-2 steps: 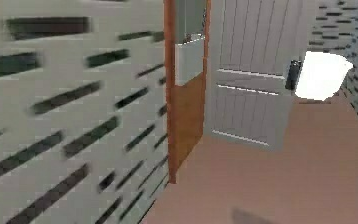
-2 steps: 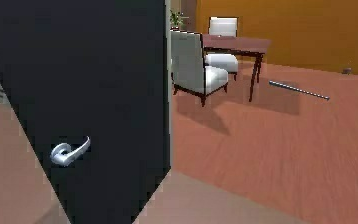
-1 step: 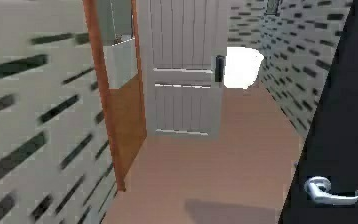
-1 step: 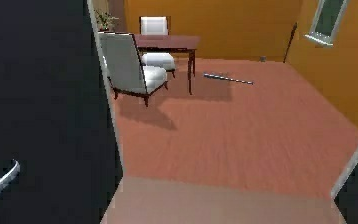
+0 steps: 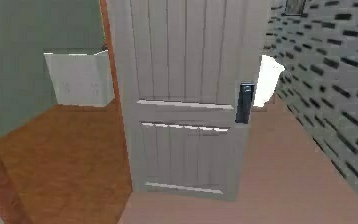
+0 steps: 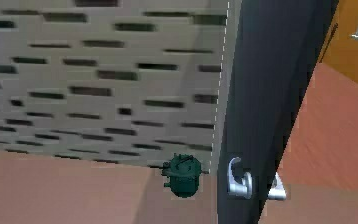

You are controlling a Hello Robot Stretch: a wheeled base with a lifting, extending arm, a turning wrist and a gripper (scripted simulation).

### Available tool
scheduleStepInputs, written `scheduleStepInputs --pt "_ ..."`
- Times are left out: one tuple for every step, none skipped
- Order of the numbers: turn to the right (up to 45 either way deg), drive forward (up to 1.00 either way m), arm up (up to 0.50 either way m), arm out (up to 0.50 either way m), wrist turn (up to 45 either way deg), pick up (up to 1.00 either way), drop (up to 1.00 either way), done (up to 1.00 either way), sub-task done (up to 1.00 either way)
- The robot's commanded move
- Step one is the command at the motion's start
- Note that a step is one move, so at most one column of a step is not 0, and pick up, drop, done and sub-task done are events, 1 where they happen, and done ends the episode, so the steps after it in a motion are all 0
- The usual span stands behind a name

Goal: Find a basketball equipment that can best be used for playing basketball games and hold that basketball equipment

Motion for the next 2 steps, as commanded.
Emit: scheduleStepInputs --pt "-9.0 0.00 0.00 0.00 0.0 0.00 0.00 0.00 0.00" --pt "0.0 0.65 0.00 0.00 0.0 0.00 0.00 0.00 0.00"
